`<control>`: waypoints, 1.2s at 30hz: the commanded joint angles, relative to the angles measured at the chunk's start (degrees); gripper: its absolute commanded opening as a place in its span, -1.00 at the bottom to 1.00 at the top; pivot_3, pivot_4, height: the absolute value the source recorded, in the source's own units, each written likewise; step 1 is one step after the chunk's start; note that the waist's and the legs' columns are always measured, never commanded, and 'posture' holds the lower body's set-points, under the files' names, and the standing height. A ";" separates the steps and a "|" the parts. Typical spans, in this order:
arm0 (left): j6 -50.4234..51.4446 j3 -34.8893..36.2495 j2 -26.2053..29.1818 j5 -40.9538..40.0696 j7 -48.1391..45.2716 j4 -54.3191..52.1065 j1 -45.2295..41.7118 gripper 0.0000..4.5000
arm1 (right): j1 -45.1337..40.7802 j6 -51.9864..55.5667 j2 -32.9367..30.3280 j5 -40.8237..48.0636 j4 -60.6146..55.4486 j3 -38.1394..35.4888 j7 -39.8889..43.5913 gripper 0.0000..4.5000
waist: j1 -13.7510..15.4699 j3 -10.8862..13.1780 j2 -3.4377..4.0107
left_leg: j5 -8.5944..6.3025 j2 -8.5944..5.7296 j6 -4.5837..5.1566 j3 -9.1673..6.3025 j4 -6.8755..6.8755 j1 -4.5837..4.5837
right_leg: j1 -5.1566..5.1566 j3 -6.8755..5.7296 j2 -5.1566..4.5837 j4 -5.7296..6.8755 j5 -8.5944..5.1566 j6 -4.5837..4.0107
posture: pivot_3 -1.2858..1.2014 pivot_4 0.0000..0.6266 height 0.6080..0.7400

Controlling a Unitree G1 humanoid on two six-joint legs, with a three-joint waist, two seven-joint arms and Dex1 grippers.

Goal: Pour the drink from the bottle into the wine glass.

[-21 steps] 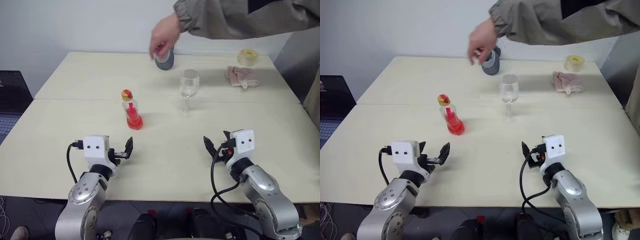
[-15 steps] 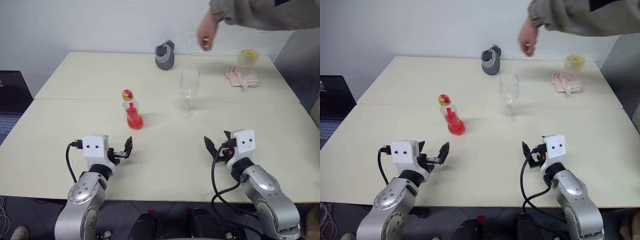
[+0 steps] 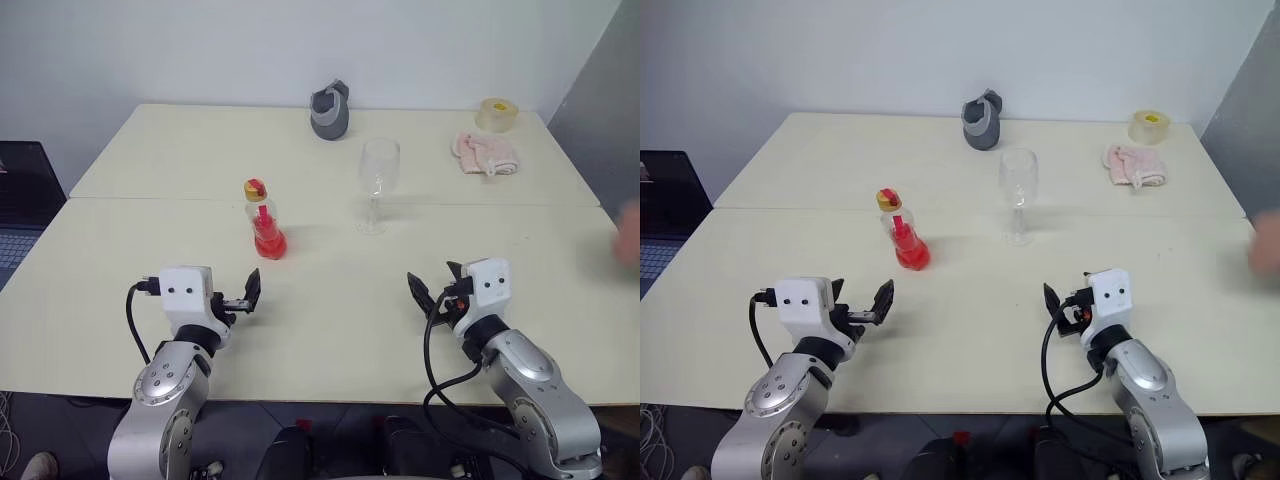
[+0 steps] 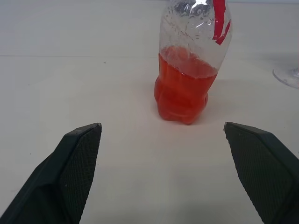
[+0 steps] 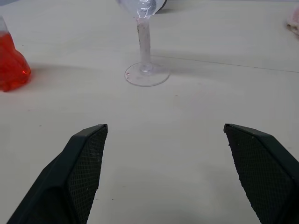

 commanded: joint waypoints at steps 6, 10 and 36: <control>-1.67 0.52 0.15 0.35 0.19 -0.68 -1.14 0.99 | -0.38 -1.50 -0.77 1.31 -2.39 -1.52 1.34 0.90 | 0.00 0.00 0.00 | 0.00 0.00 0.00 0.00 0.00 0.00 | 0.00 0.00 0.00 0.00 0.00 0.00 | 0.03 -0.52 1.00; -4.71 0.90 0.32 1.56 0.35 3.99 -4.94 0.99 | -0.16 -3.14 -2.86 5.71 -2.89 -2.10 7.33 0.90 | 0.02 0.00 0.00 | 0.00 -0.01 0.00 0.03 0.00 0.00 | 0.01 -0.02 0.00 0.00 0.00 0.00 | 0.03 -0.52 1.00; -25.01 -7.89 -2.96 9.15 -1.56 29.31 -19.62 0.99 | -6.74 -3.83 -13.97 21.88 1.45 -3.05 26.30 0.90 | 0.16 0.01 -0.03 | 0.01 -0.04 0.00 0.00 0.05 -0.02 | 0.04 -0.08 -0.01 0.00 0.01 -0.01 | 0.03 -0.52 1.00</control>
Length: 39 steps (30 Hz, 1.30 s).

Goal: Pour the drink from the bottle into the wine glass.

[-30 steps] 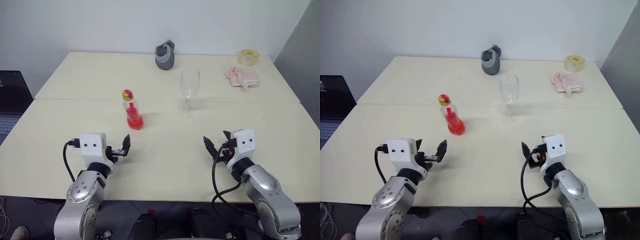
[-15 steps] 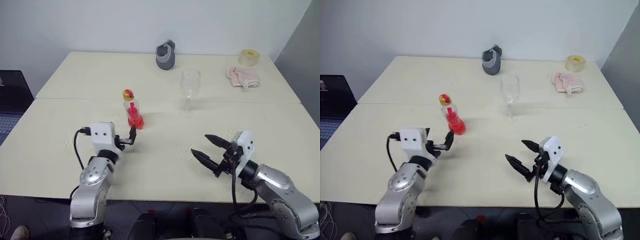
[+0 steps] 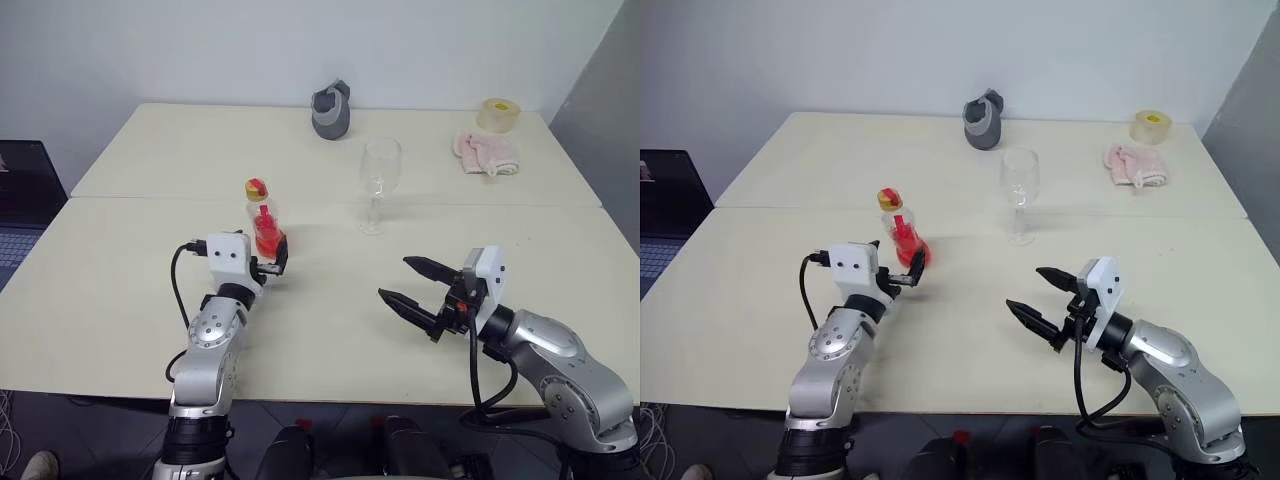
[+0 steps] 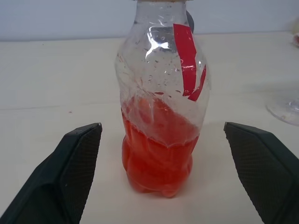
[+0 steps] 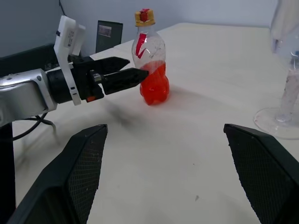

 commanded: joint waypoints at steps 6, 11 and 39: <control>-6.52 -1.20 -1.70 1.29 -0.55 6.37 -5.08 0.99 | -0.86 0.79 -1.17 4.13 -2.04 -1.39 0.06 0.90 | -0.02 0.00 0.00 | 0.00 0.00 0.00 0.01 0.02 -0.01 | 0.00 0.00 -0.01 0.01 0.00 0.00 | 0.03 -0.52 1.00; -10.28 -0.36 -2.45 2.08 0.85 10.86 -7.98 0.99 | -0.63 1.67 -1.68 5.45 -3.34 -1.35 -0.76 0.90 | 0.04 0.00 -0.01 | 0.00 -0.02 0.00 -0.01 0.03 -0.02 | 0.00 -0.01 -0.01 0.01 0.00 0.00 | 0.03 -0.52 1.00; -29.91 3.15 -2.64 4.76 6.13 35.40 -18.76 0.99 | 1.02 3.67 -4.79 8.21 -5.87 -2.75 -3.23 0.90 | 0.05 -0.01 -0.03 | 0.01 -0.03 -0.01 0.00 0.06 -0.02 | -0.01 -0.02 -0.01 0.03 0.01 0.00 | 0.03 -0.52 1.00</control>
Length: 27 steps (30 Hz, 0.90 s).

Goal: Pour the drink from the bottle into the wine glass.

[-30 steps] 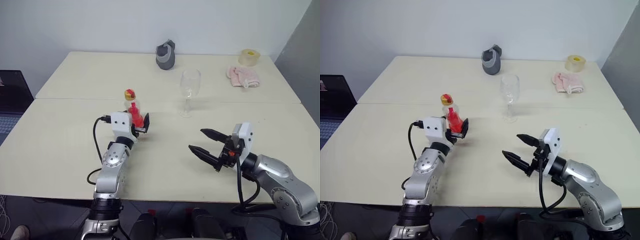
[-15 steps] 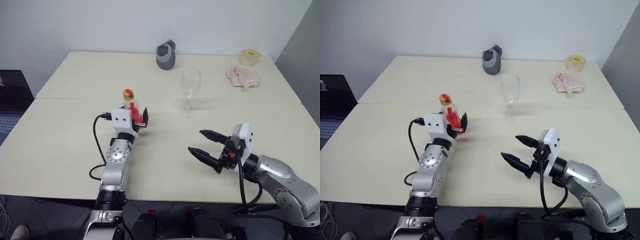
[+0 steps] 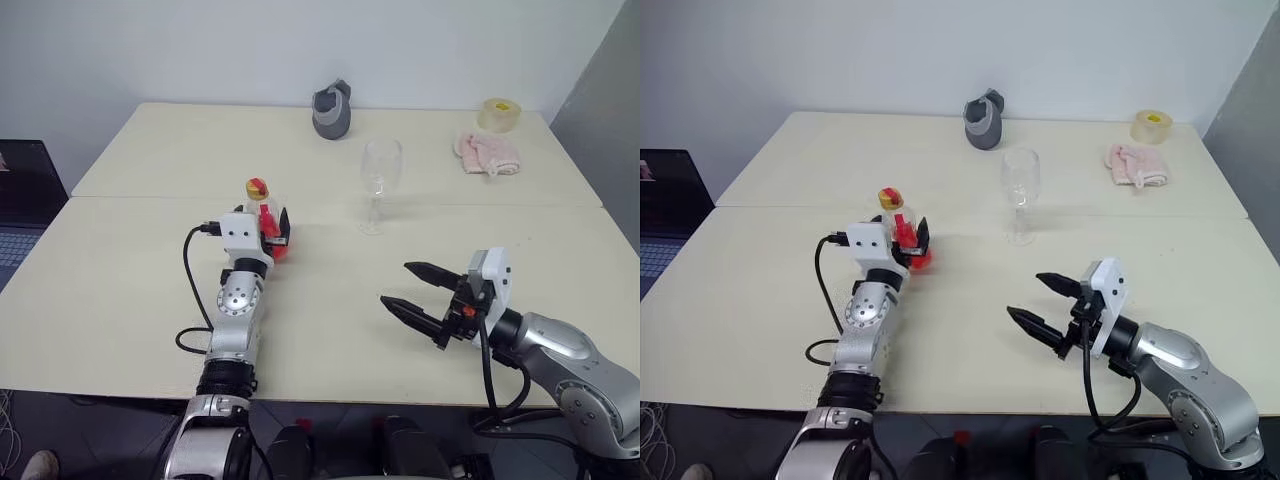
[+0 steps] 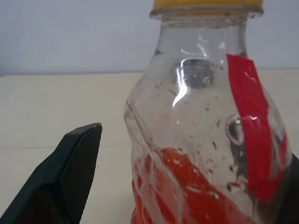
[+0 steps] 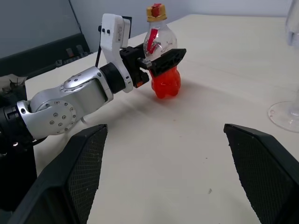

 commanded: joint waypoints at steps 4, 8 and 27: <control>-4.83 -0.02 -0.25 1.22 1.46 5.01 -3.92 0.99 | -0.18 0.42 -0.55 2.00 -2.84 -1.73 -0.56 0.90 | -0.01 0.00 0.00 | 0.00 0.00 0.00 0.00 0.00 0.00 | 0.00 0.00 0.00 0.00 0.00 0.00 | 0.03 -0.52 1.00; -6.31 -0.23 -1.04 1.41 2.14 6.46 -4.83 0.99 | -0.60 0.71 -0.48 2.16 -2.75 -2.15 -1.04 0.90 | -0.01 0.00 0.00 | 0.00 -0.01 0.00 0.00 0.00 0.00 | 0.00 0.00 0.00 0.00 0.00 0.00 | 0.03 -0.52 1.00; -1.61 0.39 0.03 -0.68 0.19 -2.30 -0.85 -0.39 | -3.46 0.86 -0.39 1.88 -0.76 -0.90 -1.60 0.90 | -0.11 0.00 0.00 | 0.01 0.00 -0.02 -0.01 0.01 -0.01 | -0.01 0.00 0.01 0.01 0.00 0.00 | 0.03 -0.52 1.00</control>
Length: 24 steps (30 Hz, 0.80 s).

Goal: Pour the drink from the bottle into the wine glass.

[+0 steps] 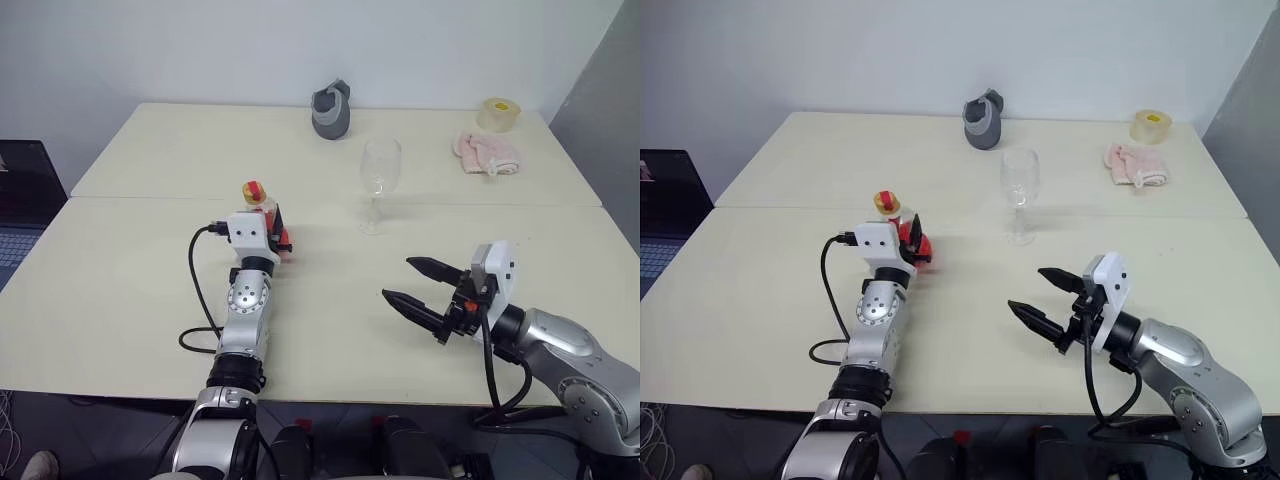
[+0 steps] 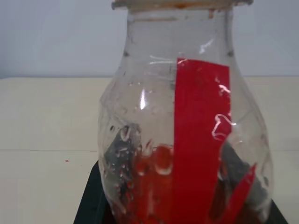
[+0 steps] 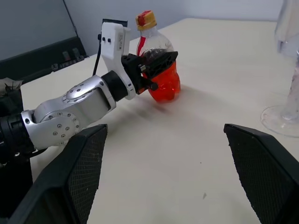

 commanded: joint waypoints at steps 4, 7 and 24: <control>6.03 1.38 4.83 -4.78 -7.96 -7.39 -0.24 -0.39 | -4.87 0.15 0.19 -0.13 0.76 0.64 -0.59 0.90 | -0.17 0.00 0.00 | 0.00 0.01 0.00 0.01 0.00 0.01 | -0.02 0.01 0.01 0.02 0.00 0.00 | 0.03 -0.52 1.00; 10.72 0.90 8.03 -7.40 -13.98 -11.22 0.37 -0.39 | -8.38 0.92 0.44 -0.19 1.74 1.39 -1.25 0.90 | -0.21 0.00 0.00 | 0.01 0.02 -0.02 -0.01 -0.01 0.00 | -0.04 0.00 0.03 0.03 0.00 0.00 | 0.03 -0.52 1.00; 22.39 -8.43 16.08 -16.48 -44.42 -25.84 -1.58 -0.39 | -39.05 2.30 12.13 -8.56 19.97 10.95 -3.90 0.90 | -0.28 0.01 0.02 | 0.04 0.03 -0.07 -0.19 0.00 -0.06 | -0.12 0.00 0.00 0.00 0.01 -0.02 | 0.03 -0.52 1.00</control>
